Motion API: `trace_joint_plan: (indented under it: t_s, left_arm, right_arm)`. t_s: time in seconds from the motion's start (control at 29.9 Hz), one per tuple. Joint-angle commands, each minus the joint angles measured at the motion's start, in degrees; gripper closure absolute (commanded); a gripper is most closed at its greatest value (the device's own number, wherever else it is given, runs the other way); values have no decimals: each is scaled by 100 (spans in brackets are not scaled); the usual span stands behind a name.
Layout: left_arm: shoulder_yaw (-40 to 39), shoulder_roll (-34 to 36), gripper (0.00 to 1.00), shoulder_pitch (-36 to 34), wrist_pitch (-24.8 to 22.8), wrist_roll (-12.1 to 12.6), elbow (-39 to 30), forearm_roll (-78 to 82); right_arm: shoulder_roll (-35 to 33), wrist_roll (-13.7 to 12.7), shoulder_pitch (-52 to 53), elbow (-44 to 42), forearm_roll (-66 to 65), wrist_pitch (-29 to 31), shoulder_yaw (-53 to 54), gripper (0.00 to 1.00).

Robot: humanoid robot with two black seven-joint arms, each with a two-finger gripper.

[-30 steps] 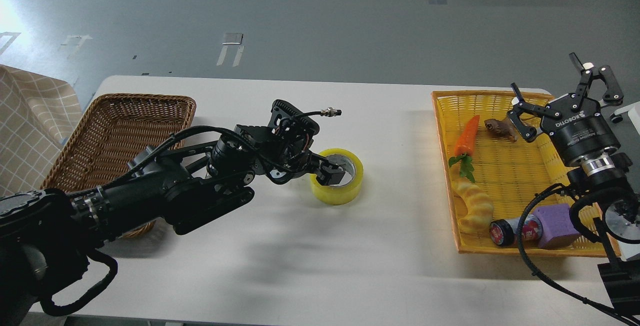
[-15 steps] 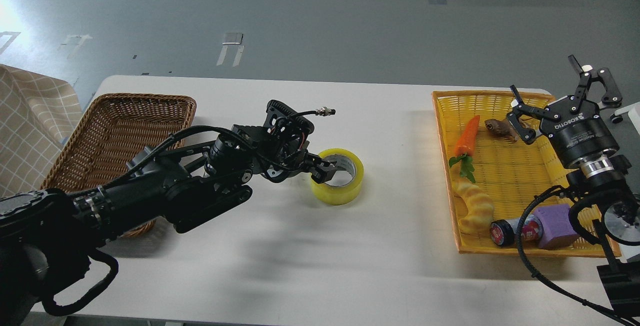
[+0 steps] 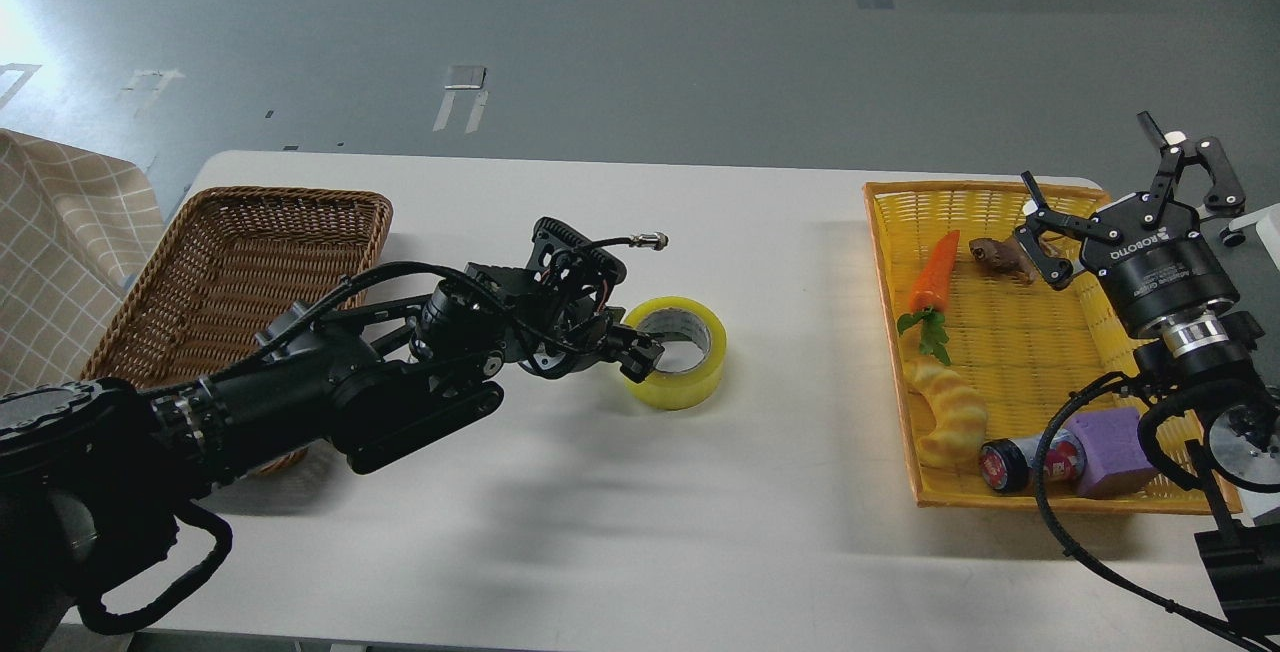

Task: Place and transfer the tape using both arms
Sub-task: 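Lower the left gripper onto the tape roll and grip its rim, then carry the tape roll with the left gripper and lower it into the wicker basket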

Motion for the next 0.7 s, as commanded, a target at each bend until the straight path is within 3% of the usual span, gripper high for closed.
trace_joint_plan:
  t_s: [0.0,0.1,0.27,0.67]
  left_arm:
    - [18,5,100,-3,-12,-223,1,16]
    - [175,-4,100,-56,6,-399,1,52]
    - [177,14,100,-161,32,-417,-26,25]
    - [132,971,100,-1462,68,-461,-236,-564]
  right_arm:
    - [7,0,-5,-9,1,0,6,0]
    - [7,8,-5,-9,1,0,6,0]
    - [7,8,-5,-9,1,0,6,0]
    - [7,9,-5,-9,1,0,6,0]
